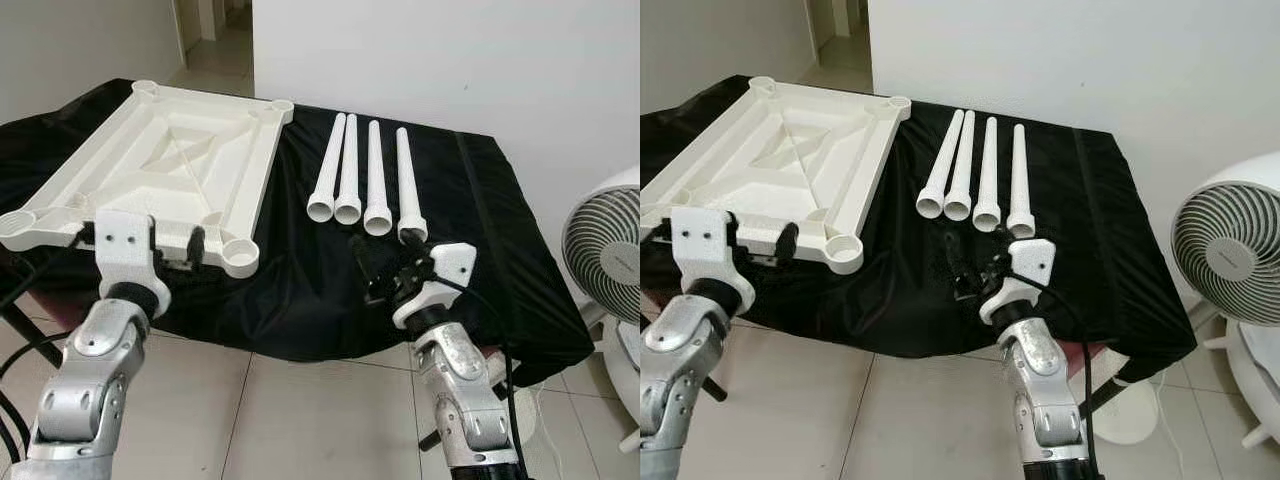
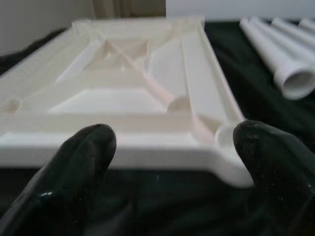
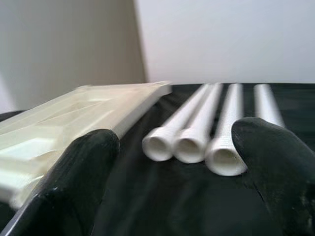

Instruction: Building children table

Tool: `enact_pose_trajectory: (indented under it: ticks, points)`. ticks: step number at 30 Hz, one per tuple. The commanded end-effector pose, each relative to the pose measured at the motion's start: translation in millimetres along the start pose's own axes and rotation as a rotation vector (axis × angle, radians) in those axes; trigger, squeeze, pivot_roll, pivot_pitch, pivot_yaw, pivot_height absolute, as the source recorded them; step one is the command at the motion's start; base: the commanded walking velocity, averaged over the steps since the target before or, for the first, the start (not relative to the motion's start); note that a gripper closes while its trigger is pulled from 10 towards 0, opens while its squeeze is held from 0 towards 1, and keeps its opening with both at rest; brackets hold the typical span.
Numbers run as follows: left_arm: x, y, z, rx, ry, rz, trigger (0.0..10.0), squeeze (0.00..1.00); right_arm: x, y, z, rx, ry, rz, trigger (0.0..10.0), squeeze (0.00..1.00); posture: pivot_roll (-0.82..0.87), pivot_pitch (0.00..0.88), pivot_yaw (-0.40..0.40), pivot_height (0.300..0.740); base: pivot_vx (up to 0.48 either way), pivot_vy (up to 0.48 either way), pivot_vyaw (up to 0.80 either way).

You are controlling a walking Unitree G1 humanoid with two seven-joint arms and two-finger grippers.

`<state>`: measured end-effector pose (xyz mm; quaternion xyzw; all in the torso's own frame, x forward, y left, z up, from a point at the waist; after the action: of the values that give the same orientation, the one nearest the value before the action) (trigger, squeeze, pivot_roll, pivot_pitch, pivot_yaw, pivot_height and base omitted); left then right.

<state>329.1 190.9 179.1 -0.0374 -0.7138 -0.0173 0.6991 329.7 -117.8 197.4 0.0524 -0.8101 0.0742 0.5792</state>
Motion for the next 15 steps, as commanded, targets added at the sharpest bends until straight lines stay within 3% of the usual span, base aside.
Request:
enact_pose_trajectory:
  ticks: [1,4,6,10,15]
  points:
    - [-0.8,-1.6,0.6,-0.004,0.002,-0.032,10.0,0.0,2.4,-7.2,-0.2,-0.03,-0.006,0.012,10.0,0.0,0.03,0.0,-0.056,0.74,0.0,0.0,0.0]
    - [-1.6,-4.7,2.7,-0.017,-0.014,-0.065,10.0,0.0,5.8,-11.0,-4.8,-0.022,-0.01,0.071,10.0,0.0,0.02,0.0,-0.053,0.74,0.0,0.0,0.0]
    - [2.5,-8.4,1.2,-0.013,-0.039,-0.021,10.0,0.0,7.7,-9.1,-11.1,0.008,-0.014,0.125,10.0,0.0,0.02,0.0,-0.054,0.74,0.0,0.0,0.0]
    - [-0.9,-6.2,-6.7,0.035,-0.003,-0.041,10.0,0.0,5.0,-1.5,-13.1,0.052,-0.011,0.134,10.0,0.0,0.03,0.0,-0.061,0.74,0.0,0.0,0.0]
    - [12.7,-13.0,-14.2,0.03,-0.075,-0.052,10.0,0.0,-0.4,7.7,-13.0,0.064,0.003,0.115,10.0,0.0,0.04,0.0,-0.068,0.74,0.0,0.0,0.0]
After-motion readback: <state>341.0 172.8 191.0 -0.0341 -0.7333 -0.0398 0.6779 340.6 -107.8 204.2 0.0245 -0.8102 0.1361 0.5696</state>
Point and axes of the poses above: a point about 5 cm out from each wrist's last joint towards the gripper, its own z axis pointing back from the gripper into the wrist, its own x axis along the axis of the wrist's last joint, y = z × x, the point moved 6 cm from there along -z, pointing out of the wrist towards the gripper, and after that the axes turned 9 degrees about z, right-handed, at the moved point
